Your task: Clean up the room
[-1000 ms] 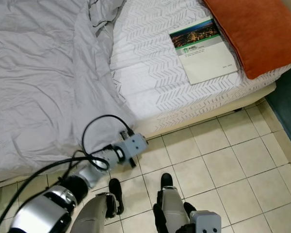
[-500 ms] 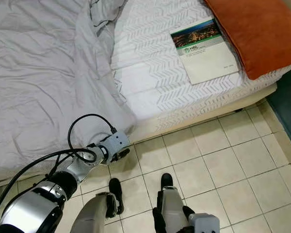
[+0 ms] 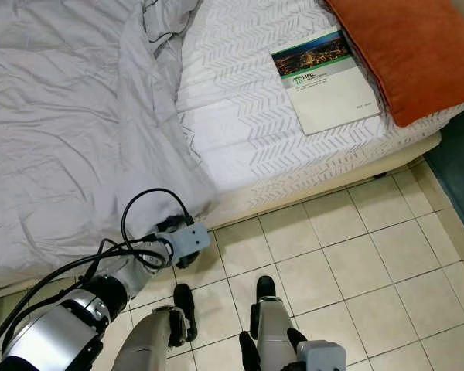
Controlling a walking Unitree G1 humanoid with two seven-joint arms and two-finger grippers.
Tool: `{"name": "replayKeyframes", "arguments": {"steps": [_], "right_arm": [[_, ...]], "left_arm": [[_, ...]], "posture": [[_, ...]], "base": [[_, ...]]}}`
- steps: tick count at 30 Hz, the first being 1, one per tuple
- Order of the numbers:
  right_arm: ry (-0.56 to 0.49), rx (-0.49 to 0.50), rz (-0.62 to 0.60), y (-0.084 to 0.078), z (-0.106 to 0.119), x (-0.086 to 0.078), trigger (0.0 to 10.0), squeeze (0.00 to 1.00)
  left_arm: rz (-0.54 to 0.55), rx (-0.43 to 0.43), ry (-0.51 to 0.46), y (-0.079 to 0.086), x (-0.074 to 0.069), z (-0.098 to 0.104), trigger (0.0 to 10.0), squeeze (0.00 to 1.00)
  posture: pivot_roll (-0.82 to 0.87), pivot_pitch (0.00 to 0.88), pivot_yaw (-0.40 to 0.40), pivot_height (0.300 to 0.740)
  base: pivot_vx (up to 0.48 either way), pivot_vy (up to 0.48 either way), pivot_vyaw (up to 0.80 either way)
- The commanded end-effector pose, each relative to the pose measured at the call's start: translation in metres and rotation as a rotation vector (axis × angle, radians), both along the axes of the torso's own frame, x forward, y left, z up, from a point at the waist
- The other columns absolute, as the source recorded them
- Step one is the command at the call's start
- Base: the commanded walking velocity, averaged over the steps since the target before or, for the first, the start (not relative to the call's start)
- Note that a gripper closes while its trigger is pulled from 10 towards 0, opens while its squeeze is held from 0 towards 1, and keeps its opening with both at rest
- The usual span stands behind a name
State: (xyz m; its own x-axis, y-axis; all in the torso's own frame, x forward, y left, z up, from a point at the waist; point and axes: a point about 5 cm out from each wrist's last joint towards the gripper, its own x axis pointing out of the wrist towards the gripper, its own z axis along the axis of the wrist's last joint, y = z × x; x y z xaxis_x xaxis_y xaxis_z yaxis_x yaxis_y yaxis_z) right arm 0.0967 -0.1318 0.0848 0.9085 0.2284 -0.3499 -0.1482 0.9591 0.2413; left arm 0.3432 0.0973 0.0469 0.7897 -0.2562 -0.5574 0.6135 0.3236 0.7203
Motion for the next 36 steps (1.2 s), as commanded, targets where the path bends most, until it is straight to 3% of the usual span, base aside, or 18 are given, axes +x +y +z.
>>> {"name": "replayKeyframes", "arguments": {"steps": [1,5,9,10,25,36], "right_arm": [[0.063,0.007,0.004,0.003,-0.008,-0.011,10.0,0.0],[0.065,0.005,0.0,0.002,-0.008,-0.012,10.0,0.0],[0.066,0.003,-0.002,0.002,-0.008,-0.012,10.0,0.0],[0.067,0.003,0.0,0.002,-0.009,-0.011,10.0,0.0],[0.063,-0.004,0.008,0.001,-0.009,-0.009,10.0,0.0],[0.064,-0.005,0.002,0.001,-0.009,-0.009,10.0,0.0]], "left_arm": [[0.048,0.179,-0.02,0.029,-0.008,-0.016,10.0,0.0],[0.057,0.28,-0.098,0.046,-0.003,-0.009,10.0,0.0],[0.068,0.295,-0.092,0.053,-0.003,-0.01,10.0,0.0],[0.074,0.29,-0.078,0.054,-0.005,-0.012,0.0,0.0],[0.081,0.313,-0.148,0.062,-0.006,-0.012,0.0,0.0],[0.02,0.161,-0.093,0.037,-0.008,-0.014,0.0,0.0]], "posture": [[-0.25,0.522,0.071,0.74],[-0.25,0.522,0.072,0.74],[-0.25,0.524,0.073,0.74],[-0.24,0.526,0.071,0.74],[-0.25,0.528,0.063,0.74],[-0.25,0.526,0.07,0.74]], "base": [[0.0,0.0,0.0],[0.0,0.0,0.0],[0.0,0.0,0.0],[0.0,0.0,0.0],[0.0,0.0,0.0],[0.0,0.0,0.0]]}}
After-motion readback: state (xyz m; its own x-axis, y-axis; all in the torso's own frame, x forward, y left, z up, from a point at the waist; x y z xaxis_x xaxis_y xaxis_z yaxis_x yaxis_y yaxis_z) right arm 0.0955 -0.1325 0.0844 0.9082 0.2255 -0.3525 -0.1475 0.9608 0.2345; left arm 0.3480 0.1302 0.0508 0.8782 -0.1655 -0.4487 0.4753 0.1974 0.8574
